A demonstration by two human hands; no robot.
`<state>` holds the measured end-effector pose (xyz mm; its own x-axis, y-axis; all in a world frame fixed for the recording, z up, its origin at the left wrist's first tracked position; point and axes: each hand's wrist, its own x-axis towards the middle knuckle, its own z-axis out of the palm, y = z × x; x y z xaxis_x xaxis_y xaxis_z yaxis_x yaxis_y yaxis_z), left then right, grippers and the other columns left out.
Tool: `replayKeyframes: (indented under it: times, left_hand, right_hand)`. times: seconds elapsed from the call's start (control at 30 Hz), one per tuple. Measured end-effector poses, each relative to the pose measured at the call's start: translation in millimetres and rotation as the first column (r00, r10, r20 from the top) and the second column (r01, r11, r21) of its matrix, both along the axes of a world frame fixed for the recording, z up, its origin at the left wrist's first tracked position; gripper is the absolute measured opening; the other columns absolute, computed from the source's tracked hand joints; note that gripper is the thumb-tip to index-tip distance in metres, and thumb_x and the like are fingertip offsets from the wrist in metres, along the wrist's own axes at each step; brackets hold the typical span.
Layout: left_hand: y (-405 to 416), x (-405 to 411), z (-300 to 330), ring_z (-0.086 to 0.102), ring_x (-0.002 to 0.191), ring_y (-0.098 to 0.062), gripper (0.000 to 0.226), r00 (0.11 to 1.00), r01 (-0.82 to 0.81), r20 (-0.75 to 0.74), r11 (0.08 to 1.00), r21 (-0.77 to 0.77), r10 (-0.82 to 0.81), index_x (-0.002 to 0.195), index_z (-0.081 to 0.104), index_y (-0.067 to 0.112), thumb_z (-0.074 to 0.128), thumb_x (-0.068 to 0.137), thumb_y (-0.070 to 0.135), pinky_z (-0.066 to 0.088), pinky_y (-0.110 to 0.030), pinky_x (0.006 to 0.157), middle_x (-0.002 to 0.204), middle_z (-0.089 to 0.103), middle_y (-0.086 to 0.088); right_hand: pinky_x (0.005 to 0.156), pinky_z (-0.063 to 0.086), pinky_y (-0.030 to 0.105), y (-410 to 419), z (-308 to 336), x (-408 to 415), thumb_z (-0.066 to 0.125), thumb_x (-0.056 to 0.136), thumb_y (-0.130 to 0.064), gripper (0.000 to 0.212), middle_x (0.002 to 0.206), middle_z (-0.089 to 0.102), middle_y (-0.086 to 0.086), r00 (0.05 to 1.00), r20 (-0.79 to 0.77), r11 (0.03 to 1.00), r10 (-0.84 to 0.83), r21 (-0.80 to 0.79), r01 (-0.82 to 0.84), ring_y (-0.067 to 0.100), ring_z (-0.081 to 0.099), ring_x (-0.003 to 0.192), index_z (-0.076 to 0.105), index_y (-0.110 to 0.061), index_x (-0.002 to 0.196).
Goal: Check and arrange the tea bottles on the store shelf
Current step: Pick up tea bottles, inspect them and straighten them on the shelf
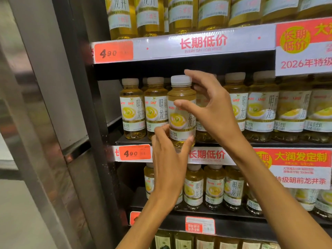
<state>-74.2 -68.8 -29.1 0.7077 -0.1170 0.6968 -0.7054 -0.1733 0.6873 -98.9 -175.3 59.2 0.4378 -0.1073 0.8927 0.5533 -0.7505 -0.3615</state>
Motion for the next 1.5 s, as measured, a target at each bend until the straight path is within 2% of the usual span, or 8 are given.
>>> replayKeyframes:
  times: [0.3, 0.77, 0.87, 0.97, 1.03, 1.23, 1.37, 1.5]
  left_hand:
    - [-8, 7, 4, 0.043, 0.115, -0.013, 0.052, 0.973, -0.198, 0.127, 0.979, 0.041, 0.191, 0.131, 0.042, 0.012, 0.065, 0.088, 0.032, 0.041, -0.027, 0.097, 0.122, 0.043, 0.002]
    - [-14, 15, 7, 0.05, 0.111, -0.024, 0.051, 0.895, -0.414, 0.251, 0.897, 0.157, 0.369, 0.129, 0.051, 0.009, 0.068, 0.086, 0.03, 0.038, -0.032, 0.092, 0.119, 0.056, -0.008]
    - [-15, 11, 8, 0.05, 0.107, -0.022, 0.047, 0.893, -0.384, 0.299, 0.916, 0.117, 0.336, 0.126, 0.053, 0.009, 0.07, 0.084, 0.021, 0.036, -0.028, 0.091, 0.116, 0.057, -0.007]
    - [-20, 5, 9, 0.053, 0.104, -0.021, 0.038, 0.892, -0.32, 0.373, 0.939, 0.126, 0.255, 0.12, 0.057, 0.009, 0.068, 0.085, 0.014, 0.034, -0.027, 0.091, 0.111, 0.058, -0.007]
    - [-23, 3, 9, 0.053, 0.103, -0.02, 0.035, 0.904, -0.272, 0.377, 0.952, 0.142, 0.202, 0.118, 0.059, 0.01, 0.068, 0.085, 0.012, 0.036, -0.026, 0.09, 0.11, 0.059, -0.006]
    - [-27, 2, 2, 0.051, 0.114, -0.02, 0.04, 0.945, -0.194, 0.3, 0.961, 0.198, 0.129, 0.125, 0.055, 0.01, 0.066, 0.087, 0.017, 0.032, -0.024, 0.098, 0.12, 0.059, -0.005]
    - [-28, 0, 1, 0.047, 0.119, -0.019, 0.05, 0.954, -0.154, 0.285, 0.969, 0.192, 0.095, 0.133, 0.049, 0.01, 0.066, 0.088, 0.023, 0.029, -0.023, 0.101, 0.127, 0.055, -0.005]
    - [-26, -2, -1, 0.043, 0.123, -0.014, 0.055, 0.971, -0.064, 0.237, 0.986, 0.156, 0.025, 0.136, 0.044, 0.011, 0.066, 0.088, 0.026, 0.038, -0.03, 0.106, 0.13, 0.051, -0.004]
  right_hand:
    - [0.097, 0.046, 0.019, -15, -3, 3, 0.068, 0.086, -0.01, 0.044, 0.122, 0.061, 0.004, 0.989, 0.021, 0.983, -0.143, -0.111, 0.145, 0.01, 0.056, 0.114, 0.057, -0.007, 0.128]
    - [0.091, 0.037, 0.032, -22, -6, 11, 0.064, 0.09, -0.019, 0.033, 0.118, 0.062, 0.008, 0.906, 0.168, 0.88, -0.389, -0.222, 0.42, 0.026, 0.049, 0.112, 0.061, -0.008, 0.121]
    - [0.087, 0.035, 0.039, -33, 6, 8, 0.057, 0.093, -0.025, 0.032, 0.107, 0.063, 0.014, 0.784, 0.241, 0.766, -0.572, -0.186, 0.615, 0.033, 0.049, 0.107, 0.059, -0.005, 0.118]
    - [0.088, 0.029, 0.044, -40, 11, 12, 0.043, 0.099, -0.038, 0.04, 0.092, 0.065, 0.019, 0.64, 0.111, 0.583, -0.761, -0.316, 0.748, 0.037, 0.051, 0.102, 0.06, -0.003, 0.103]
    - [0.088, 0.026, 0.043, -43, 8, 14, 0.036, 0.1, -0.042, 0.045, 0.087, 0.065, 0.018, 0.626, 0.083, 0.566, -0.776, -0.346, 0.748, 0.036, 0.053, 0.097, 0.06, -0.003, 0.1]
    - [0.093, 0.032, 0.035, -40, 1, 4, 0.052, 0.095, -0.037, 0.038, 0.104, 0.063, 0.012, 0.774, 0.231, 0.745, -0.59, -0.215, 0.632, 0.029, 0.053, 0.101, 0.059, -0.005, 0.114]
    - [0.098, 0.042, 0.028, -32, -13, -8, 0.062, 0.091, -0.027, 0.044, 0.125, 0.049, -0.005, 0.97, 0.159, 0.98, -0.186, -0.041, 0.194, 0.01, 0.047, 0.119, 0.047, -0.013, 0.13]
    - [0.088, 0.041, 0.007, -29, -16, -17, 0.06, 0.093, -0.019, 0.045, 0.12, 0.047, -0.026, 0.989, -0.012, 0.983, 0.146, 0.114, -0.143, -0.011, 0.048, 0.113, 0.04, -0.023, 0.132]
